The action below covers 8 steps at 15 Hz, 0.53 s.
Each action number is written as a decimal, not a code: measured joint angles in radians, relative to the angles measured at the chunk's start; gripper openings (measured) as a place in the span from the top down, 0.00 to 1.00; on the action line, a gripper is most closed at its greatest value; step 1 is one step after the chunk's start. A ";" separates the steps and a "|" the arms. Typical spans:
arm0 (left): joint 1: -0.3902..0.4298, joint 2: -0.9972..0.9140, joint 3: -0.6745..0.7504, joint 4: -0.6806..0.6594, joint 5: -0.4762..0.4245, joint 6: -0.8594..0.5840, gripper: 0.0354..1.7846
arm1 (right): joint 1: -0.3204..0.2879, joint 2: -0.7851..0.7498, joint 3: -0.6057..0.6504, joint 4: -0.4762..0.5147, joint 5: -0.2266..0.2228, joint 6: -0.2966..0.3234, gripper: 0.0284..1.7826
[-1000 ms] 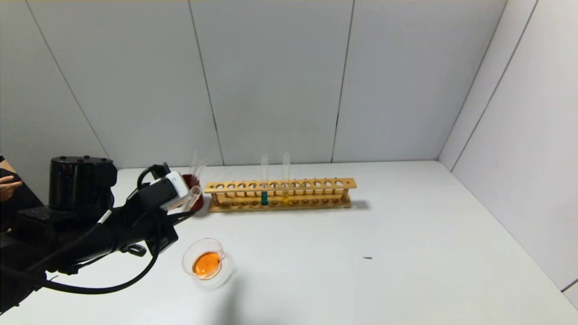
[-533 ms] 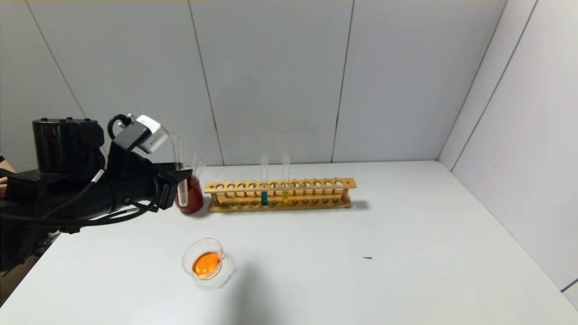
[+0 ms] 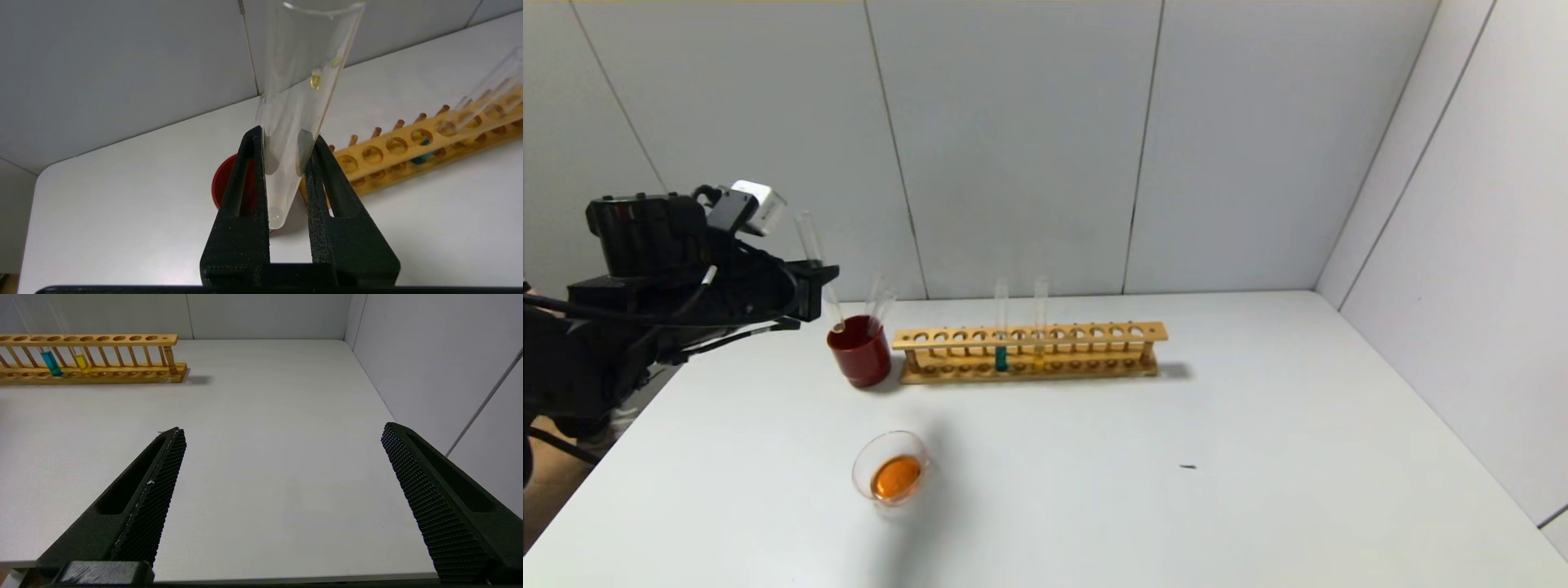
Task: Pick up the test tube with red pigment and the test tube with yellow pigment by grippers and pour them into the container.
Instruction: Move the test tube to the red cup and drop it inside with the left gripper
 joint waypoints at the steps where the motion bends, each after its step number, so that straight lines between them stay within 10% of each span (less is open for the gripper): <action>1: 0.006 0.035 -0.016 -0.020 -0.006 -0.010 0.84 | 0.000 0.000 0.000 0.000 0.000 0.000 0.02; 8: 0.041 0.266 -0.107 -0.154 -0.011 -0.034 0.84 | 0.000 0.000 0.000 0.000 0.000 0.000 0.02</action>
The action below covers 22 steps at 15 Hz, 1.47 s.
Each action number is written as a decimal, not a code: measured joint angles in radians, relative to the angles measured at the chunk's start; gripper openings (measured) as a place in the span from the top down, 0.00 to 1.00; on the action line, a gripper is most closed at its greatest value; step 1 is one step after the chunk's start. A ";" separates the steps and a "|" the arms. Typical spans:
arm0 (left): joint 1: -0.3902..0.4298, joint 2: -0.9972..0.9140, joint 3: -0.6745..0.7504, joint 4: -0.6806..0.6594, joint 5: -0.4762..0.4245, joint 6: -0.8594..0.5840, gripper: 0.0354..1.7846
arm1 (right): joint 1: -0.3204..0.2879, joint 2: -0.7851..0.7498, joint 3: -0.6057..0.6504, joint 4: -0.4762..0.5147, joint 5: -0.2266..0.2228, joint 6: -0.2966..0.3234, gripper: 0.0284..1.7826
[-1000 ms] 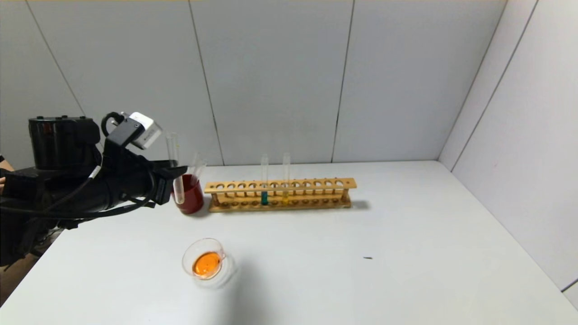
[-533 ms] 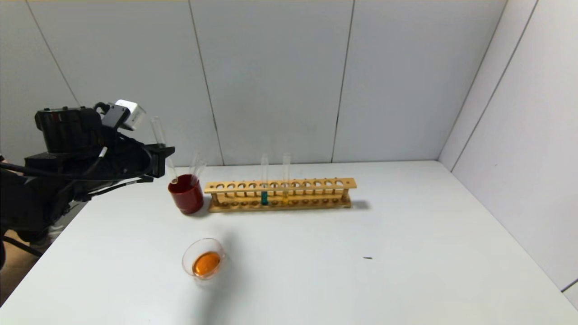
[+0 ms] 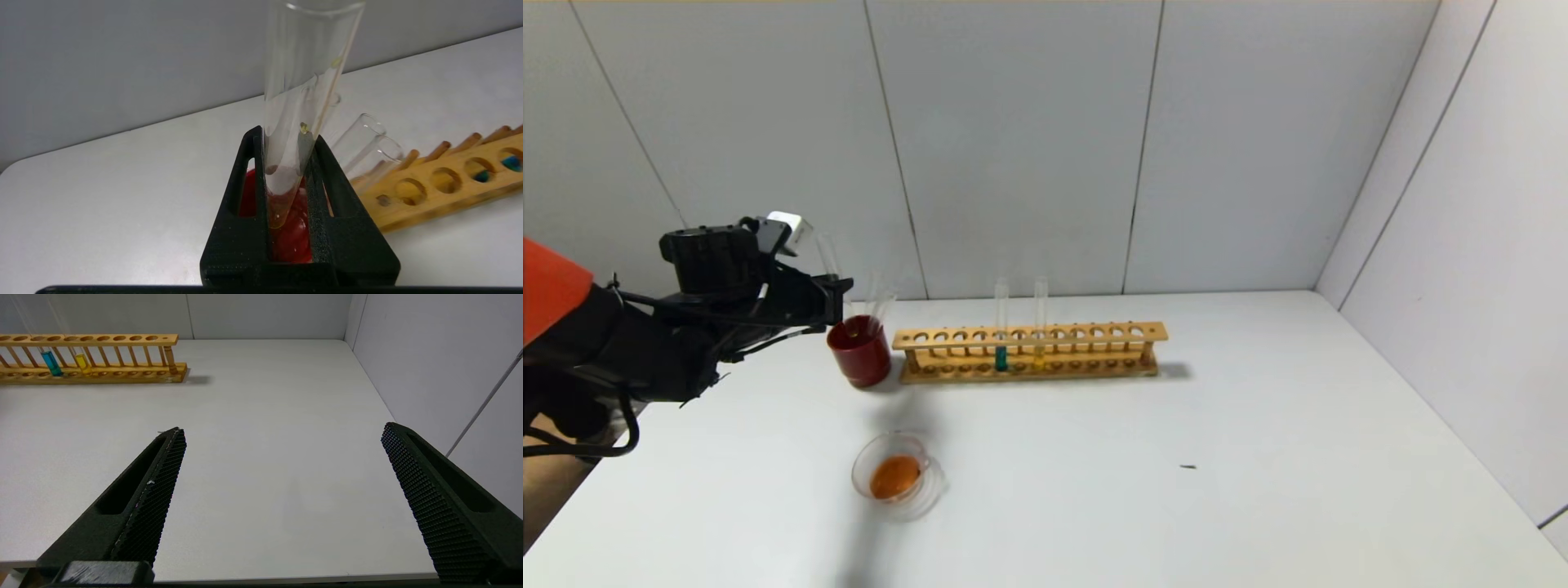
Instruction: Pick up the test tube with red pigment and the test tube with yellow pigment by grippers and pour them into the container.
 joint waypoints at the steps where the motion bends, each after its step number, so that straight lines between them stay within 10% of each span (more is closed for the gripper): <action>1: 0.001 0.023 -0.010 -0.013 0.000 0.001 0.84 | 0.000 0.000 0.000 0.000 0.000 0.000 0.02; 11: 0.010 0.111 -0.015 -0.018 0.000 0.005 0.79 | 0.000 0.000 0.000 0.000 0.000 0.000 0.02; 22: 0.004 -0.021 0.002 0.001 0.001 0.011 0.03 | 0.000 0.000 0.000 0.000 0.000 0.000 0.02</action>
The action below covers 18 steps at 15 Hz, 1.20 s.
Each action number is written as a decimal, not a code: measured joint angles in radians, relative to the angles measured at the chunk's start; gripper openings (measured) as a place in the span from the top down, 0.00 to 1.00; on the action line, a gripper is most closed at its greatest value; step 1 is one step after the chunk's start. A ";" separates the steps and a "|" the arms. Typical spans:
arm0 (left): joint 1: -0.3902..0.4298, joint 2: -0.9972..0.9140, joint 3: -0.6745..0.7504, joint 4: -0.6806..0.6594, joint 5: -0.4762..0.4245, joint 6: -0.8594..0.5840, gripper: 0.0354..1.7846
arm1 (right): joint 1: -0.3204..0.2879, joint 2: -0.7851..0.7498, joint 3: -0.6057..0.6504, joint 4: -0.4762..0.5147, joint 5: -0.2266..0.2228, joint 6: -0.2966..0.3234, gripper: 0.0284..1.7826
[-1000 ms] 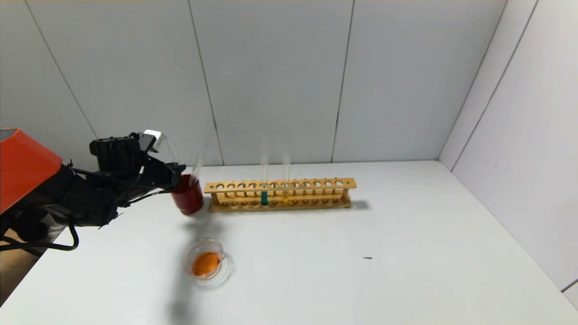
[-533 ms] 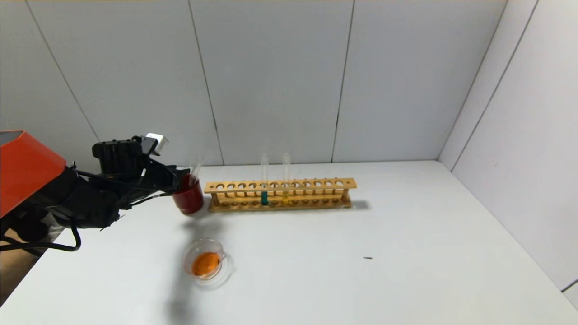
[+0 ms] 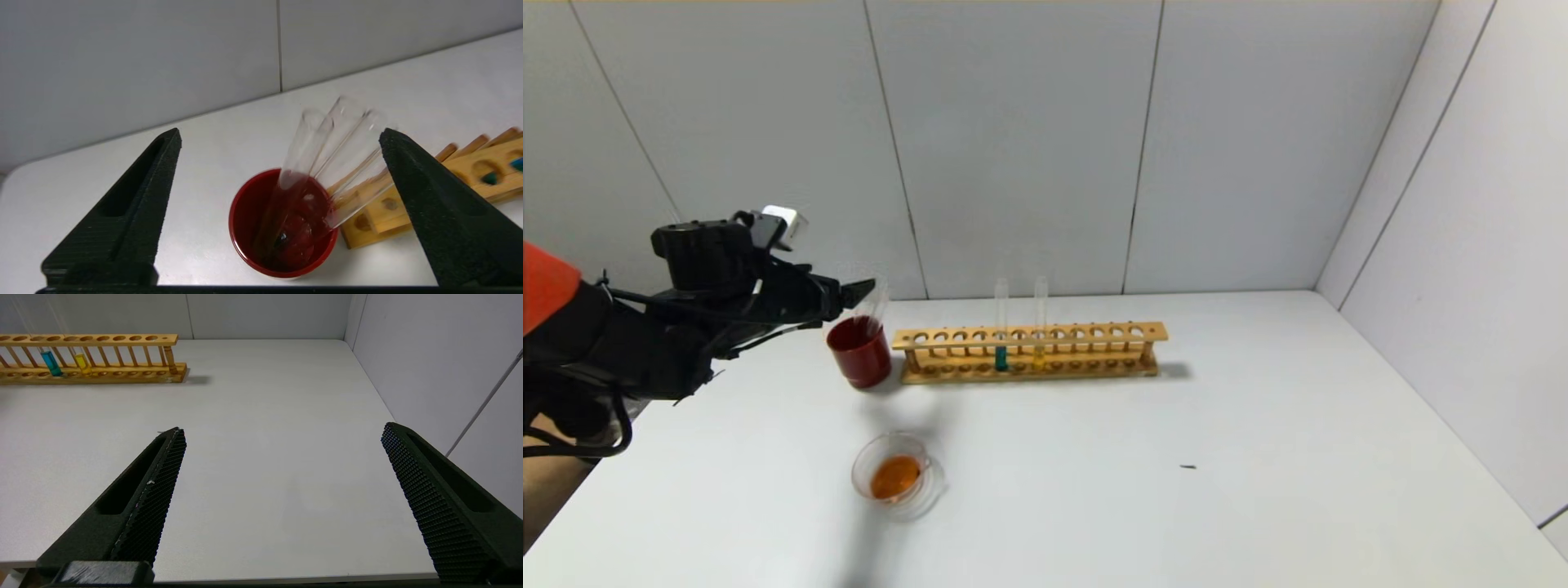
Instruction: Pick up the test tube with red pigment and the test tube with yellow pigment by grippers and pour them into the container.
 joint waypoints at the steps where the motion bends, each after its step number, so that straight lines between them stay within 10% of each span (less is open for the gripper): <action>1: 0.000 -0.035 0.001 0.013 0.001 0.001 0.02 | 0.000 0.000 0.000 0.000 0.000 0.000 0.02; 8: 0.002 -0.449 0.033 0.198 0.007 0.004 0.02 | 0.000 0.000 0.000 0.000 0.000 0.000 0.02; 18: 0.004 -1.391 0.171 0.798 0.014 0.006 0.02 | 0.000 0.000 0.000 0.000 0.000 0.000 0.02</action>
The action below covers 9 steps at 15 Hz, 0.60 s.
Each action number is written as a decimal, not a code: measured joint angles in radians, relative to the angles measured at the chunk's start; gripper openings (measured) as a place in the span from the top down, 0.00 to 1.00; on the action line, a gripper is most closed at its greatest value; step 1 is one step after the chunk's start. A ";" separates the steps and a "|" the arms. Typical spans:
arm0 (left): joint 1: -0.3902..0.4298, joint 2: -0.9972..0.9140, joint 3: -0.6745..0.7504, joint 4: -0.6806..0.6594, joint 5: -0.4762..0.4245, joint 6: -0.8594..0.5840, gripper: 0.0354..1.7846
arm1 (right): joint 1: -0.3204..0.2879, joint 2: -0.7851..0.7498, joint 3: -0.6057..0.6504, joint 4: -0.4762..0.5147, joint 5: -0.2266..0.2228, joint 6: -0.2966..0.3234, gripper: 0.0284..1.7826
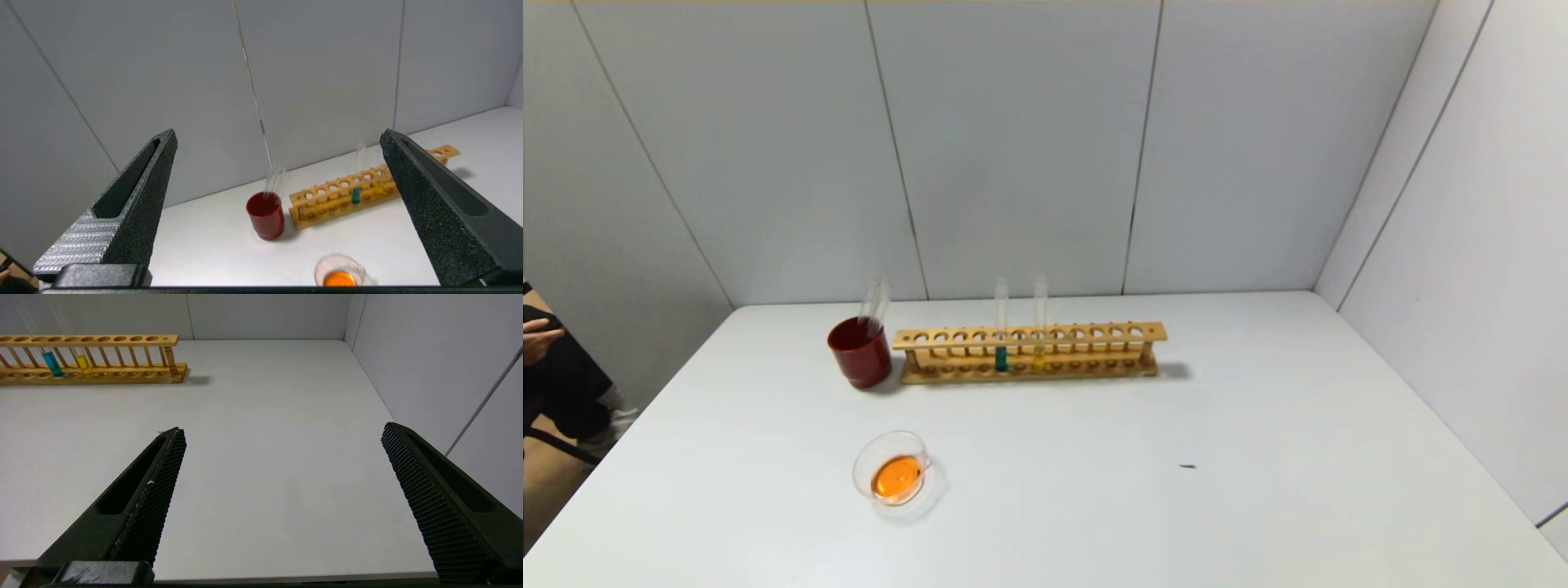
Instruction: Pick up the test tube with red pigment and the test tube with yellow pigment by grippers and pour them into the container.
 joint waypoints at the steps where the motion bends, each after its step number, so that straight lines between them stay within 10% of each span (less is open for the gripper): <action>1: 0.000 -0.090 0.014 0.065 -0.001 0.002 0.02 | 0.000 0.000 0.000 0.000 0.000 0.000 0.02; 6: -0.011 -0.434 0.077 0.373 -0.001 0.098 0.02 | 0.000 0.000 0.000 0.000 0.000 0.000 0.02; 9: -0.021 -0.560 0.161 0.398 0.146 0.054 0.02 | 0.000 0.000 0.000 0.000 0.001 0.000 0.02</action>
